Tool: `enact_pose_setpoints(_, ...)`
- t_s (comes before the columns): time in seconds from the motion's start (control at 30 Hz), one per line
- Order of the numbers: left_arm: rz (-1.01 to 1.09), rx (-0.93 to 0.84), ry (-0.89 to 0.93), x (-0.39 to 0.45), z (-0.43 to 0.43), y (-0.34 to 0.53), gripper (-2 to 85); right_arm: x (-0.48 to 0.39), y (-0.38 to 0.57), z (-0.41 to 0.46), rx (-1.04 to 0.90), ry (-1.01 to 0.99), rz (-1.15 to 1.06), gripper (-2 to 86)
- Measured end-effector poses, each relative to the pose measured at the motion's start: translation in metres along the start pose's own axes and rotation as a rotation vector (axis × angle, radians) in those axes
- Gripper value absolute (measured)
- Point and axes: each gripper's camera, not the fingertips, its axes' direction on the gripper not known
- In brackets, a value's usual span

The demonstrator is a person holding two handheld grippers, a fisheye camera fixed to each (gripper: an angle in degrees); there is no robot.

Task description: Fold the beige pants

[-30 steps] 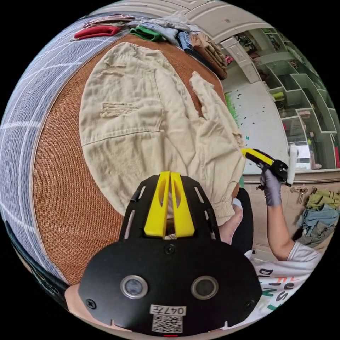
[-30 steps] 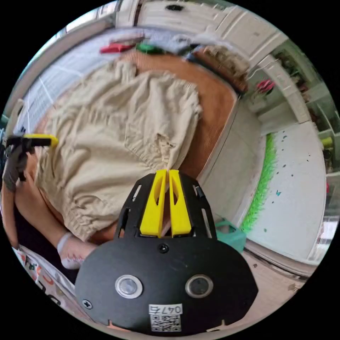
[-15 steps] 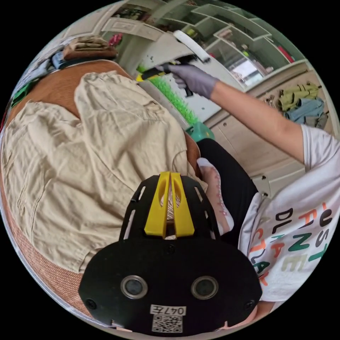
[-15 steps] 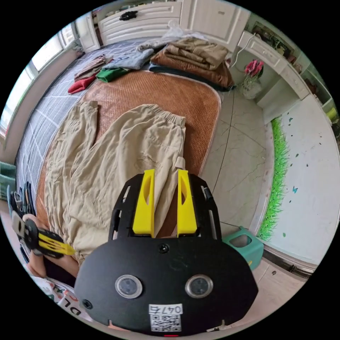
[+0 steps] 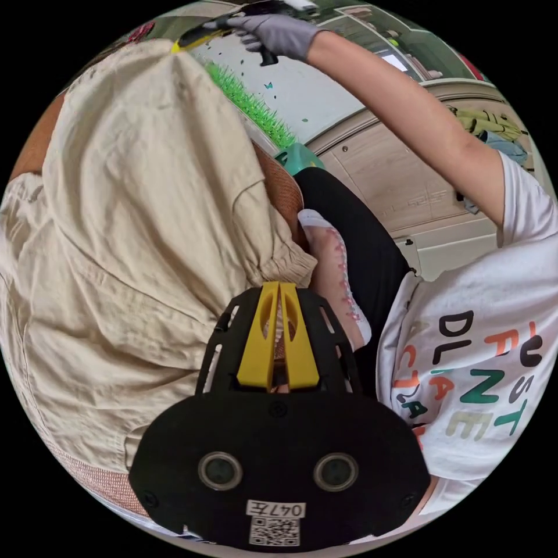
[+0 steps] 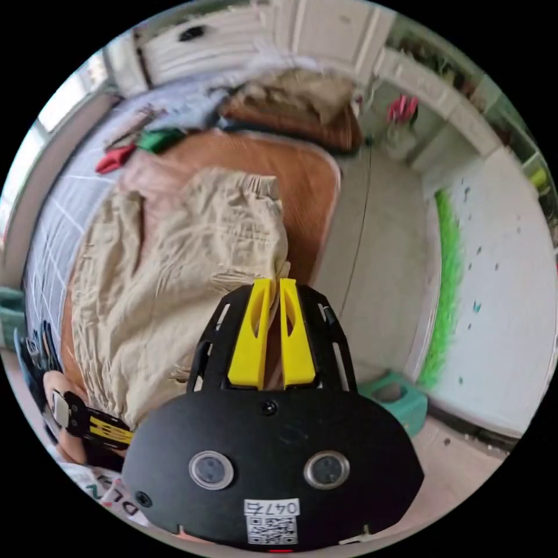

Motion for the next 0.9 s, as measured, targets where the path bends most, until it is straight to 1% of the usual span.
enact_pose_setpoints(0.03, 0.003, -0.007, 0.001, 0.001, 0.002, -0.002, -1.0, 0.008, -0.002, 0.016, -0.069, -0.008, 0.019, 1.3)
enact_pose_setpoints(0.07, 0.007, -0.015, 0.001, 0.003, 0.006, -0.004, -1.0, 0.018, -0.001, 0.042, -0.182, -0.006, 0.031, 2.6)
enact_pose_setpoints(0.1, 0.008, -0.021, 0.009, 0.004, 0.009, -0.007, -1.0, 0.026, 0.002, 0.055, -0.237, 0.018, 0.055, 6.2)
enact_pose_setpoints(0.13, 0.009, -0.022, 0.015, 0.004, 0.01, -0.008, -1.0, 0.03, 0.004, 0.057, -0.243, 0.027, 0.077, 7.9)
enact_pose_setpoints(0.17, 0.007, -0.023, 0.024, 0.004, 0.012, -0.01, -1.0, 0.034, 0.007, 0.053, -0.225, 0.046, 0.118, 9.8)
enact_pose_setpoints(0.23, 0.009, -0.026, 0.03, 0.005, 0.013, -0.015, -1.0, 0.03, 0.01, 0.033, -0.133, 0.051, 0.15, 10.2)
enact_pose_setpoints(0.3, 0.025, -0.03, 0.024, 0.009, 0.015, -0.021, -1.0, 0.0, 0.007, -0.003, 0.058, 0.0, 0.066, 7.8)
enact_pose_setpoints(0.33, 0.03, -0.031, 0.02, 0.01, 0.016, -0.022, -1.0, -0.012, 0.005, -0.009, 0.091, -0.015, 0.02, 7.3)
enact_pose_setpoints(0.37, 0.037, -0.033, 0.013, 0.012, 0.017, -0.025, -1.0, -0.036, -0.004, -0.017, 0.121, -0.043, -0.081, 6.2)
enact_pose_setpoints(0.4, 0.041, -0.031, 0.012, 0.013, 0.017, -0.027, -1.0, -0.06, -0.015, -0.017, 0.103, -0.048, -0.156, 5.9)
enact_pose_setpoints(0.5, 0.027, -0.007, 0.027, 0.011, 0.016, -0.029, -1.0, -0.107, -0.044, 0.001, 0.053, 0.003, -0.266, 5.6)
enact_pose_setpoints(0.57, 0.016, 0.0, 0.038, 0.009, 0.017, -0.031, -1.0, -0.122, -0.059, 0.014, 0.034, 0.037, -0.286, 5.8)
enact_pose_setpoints(0.63, 0.003, -0.011, 0.055, 0.005, 0.021, -0.034, -1.0, -0.127, -0.072, 0.031, -0.024, 0.077, -0.267, 6.1)
enact_pose_setpoints(0.7, -0.025, -0.053, 0.105, -0.002, 0.031, -0.04, -1.0, -0.117, -0.083, 0.068, -0.17, 0.183, -0.212, 6.6)
enact_pose_setpoints(0.73, -0.034, -0.065, 0.124, -0.004, 0.034, -0.042, -1.0, -0.113, -0.084, 0.078, -0.206, 0.183, -0.196, 6.7)
enact_pose_setpoints(0.77, -0.047, -0.095, 0.161, -0.007, 0.041, -0.045, -1.0, -0.103, -0.084, 0.086, -0.21, 0.113, -0.158, 6.4)
enact_pose_setpoints(0.8, -0.042, -0.134, 0.184, -0.007, 0.049, -0.048, -1.0, -0.093, -0.086, 0.084, -0.173, 0.055, -0.097, 6.1)
enact_pose_setpoints(0.9, -0.003, -0.183, 0.147, 0.002, 0.062, -0.056, -1.0, -0.093, -0.098, 0.086, -0.129, -0.053, -0.114, 5.5)
